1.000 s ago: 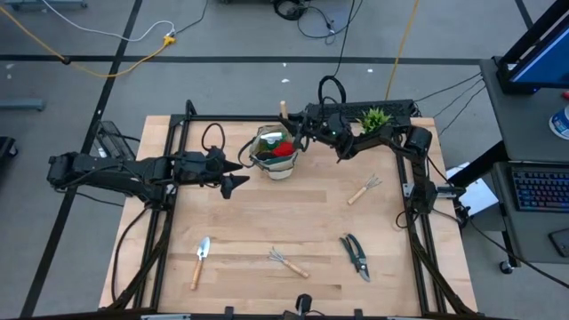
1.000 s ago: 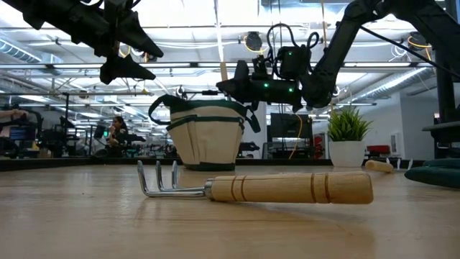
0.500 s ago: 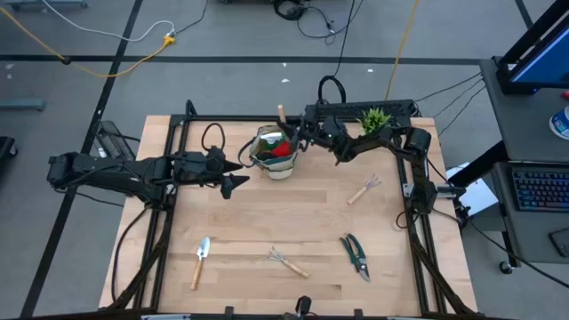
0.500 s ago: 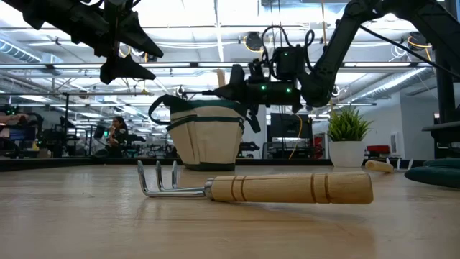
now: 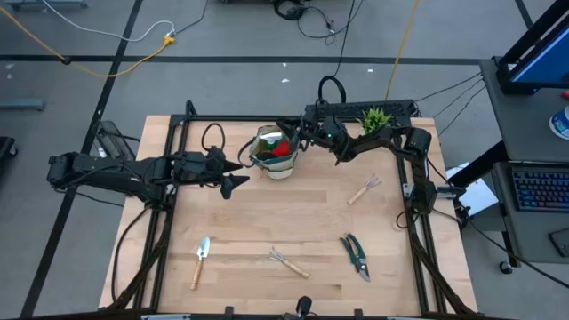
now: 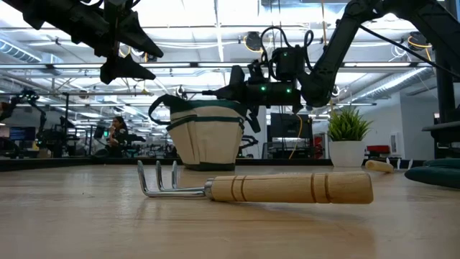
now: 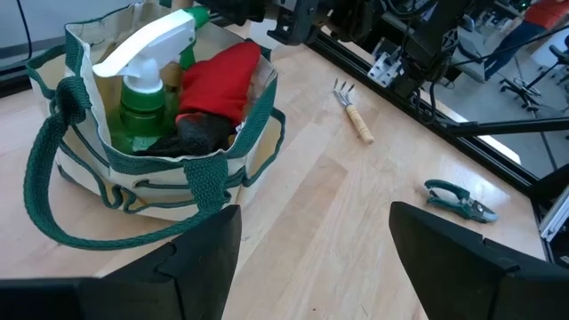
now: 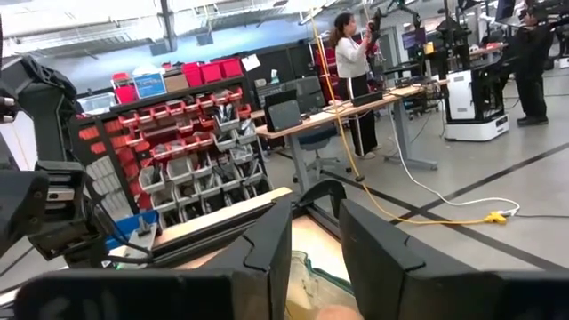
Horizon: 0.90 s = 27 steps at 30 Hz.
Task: Pick & Place Garden tools in Gardening bag
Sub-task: Put the trowel into the gardening bag
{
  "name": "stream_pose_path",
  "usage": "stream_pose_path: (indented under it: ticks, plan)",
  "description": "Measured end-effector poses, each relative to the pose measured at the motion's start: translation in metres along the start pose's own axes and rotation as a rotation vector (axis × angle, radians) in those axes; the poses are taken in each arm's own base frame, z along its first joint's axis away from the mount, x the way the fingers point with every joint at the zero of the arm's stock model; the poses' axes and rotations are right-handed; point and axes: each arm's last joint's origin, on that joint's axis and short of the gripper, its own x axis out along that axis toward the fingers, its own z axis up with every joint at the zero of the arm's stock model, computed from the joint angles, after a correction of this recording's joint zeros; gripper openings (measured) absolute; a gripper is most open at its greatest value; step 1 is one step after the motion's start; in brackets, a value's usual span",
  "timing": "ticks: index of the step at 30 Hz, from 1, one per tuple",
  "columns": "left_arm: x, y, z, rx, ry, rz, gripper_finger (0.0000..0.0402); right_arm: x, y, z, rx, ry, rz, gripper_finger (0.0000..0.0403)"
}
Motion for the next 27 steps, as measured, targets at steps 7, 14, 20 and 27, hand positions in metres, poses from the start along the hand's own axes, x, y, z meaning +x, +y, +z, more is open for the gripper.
stream_pose_path:
  ticks: [7,14,20,27]
  plan:
    - [0.0,0.0,0.0,0.03,0.0,0.001,0.0294,-0.002,0.009,0.031,-0.06,-0.071,0.018,0.0088]
    - [0.0,0.0,0.0,0.066,0.001,0.001,0.0294,-0.017,0.028,0.087,-0.226,0.008,0.005,0.0088]
    - [0.0,0.0,0.0,0.083,0.001,0.001,0.0294,-0.042,0.054,0.123,-0.359,0.124,0.035,0.0087]
    - [0.0,0.0,0.0,0.081,0.001,0.001,0.0294,-0.078,0.079,0.149,-0.386,0.054,0.086,0.0032]
